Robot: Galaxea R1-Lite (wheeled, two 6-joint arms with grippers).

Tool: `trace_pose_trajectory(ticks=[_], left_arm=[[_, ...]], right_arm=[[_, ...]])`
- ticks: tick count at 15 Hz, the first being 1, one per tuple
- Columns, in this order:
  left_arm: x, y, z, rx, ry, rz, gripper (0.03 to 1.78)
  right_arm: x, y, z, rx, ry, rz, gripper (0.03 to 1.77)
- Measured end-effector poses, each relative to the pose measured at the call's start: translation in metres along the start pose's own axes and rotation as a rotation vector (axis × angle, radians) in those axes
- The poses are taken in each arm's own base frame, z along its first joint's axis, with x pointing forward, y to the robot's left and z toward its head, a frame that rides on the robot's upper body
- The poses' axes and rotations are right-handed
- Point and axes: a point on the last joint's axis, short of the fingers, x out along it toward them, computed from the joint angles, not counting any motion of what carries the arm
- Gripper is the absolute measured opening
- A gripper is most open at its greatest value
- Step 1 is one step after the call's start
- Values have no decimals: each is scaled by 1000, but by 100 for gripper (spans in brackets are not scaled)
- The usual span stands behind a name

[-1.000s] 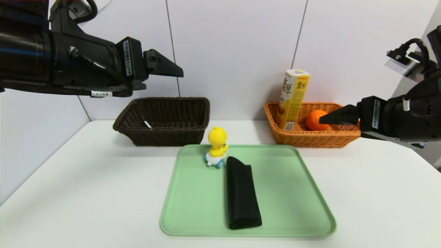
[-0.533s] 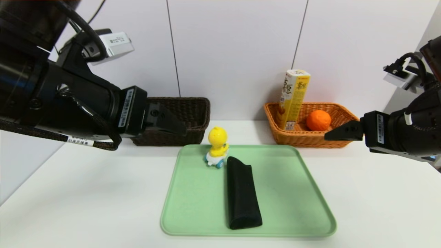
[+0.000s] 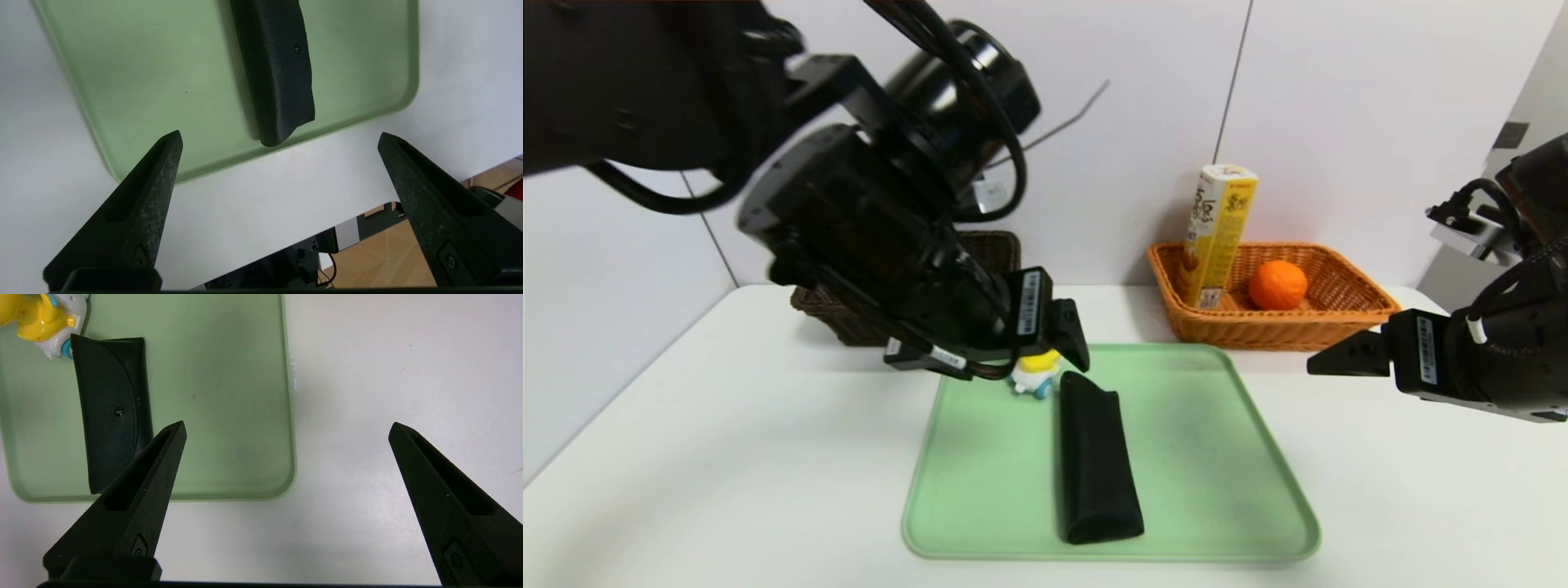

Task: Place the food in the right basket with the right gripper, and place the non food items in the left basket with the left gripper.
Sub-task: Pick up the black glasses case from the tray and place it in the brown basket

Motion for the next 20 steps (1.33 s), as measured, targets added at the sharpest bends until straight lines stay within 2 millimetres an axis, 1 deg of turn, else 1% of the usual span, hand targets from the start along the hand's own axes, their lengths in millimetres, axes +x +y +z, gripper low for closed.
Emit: trace_pose_trajectory(ticks=[3, 5, 8, 10, 14, 20], left_arm=[[51, -25, -8, 20, 12, 85, 169], [74, -34, -10, 23, 13, 88, 169], [100, -37, -13, -16, 40, 110, 169], [111, -36, -14, -16, 58, 133, 169], [121, -34, -16, -2, 66, 165, 169], [140, -34, -18, 13, 82, 180, 169]], right_arm=[[0, -3, 1, 6, -14, -33, 171], [1, -4, 1, 5, -37, -78, 171], [-3, -5, -3, 3, -37, -70, 171], [-5, -6, -6, 9, -38, -58, 171], [-11, -8, -10, 13, -32, -14, 171], [-6, -13, -20, 15, -54, 3, 171]])
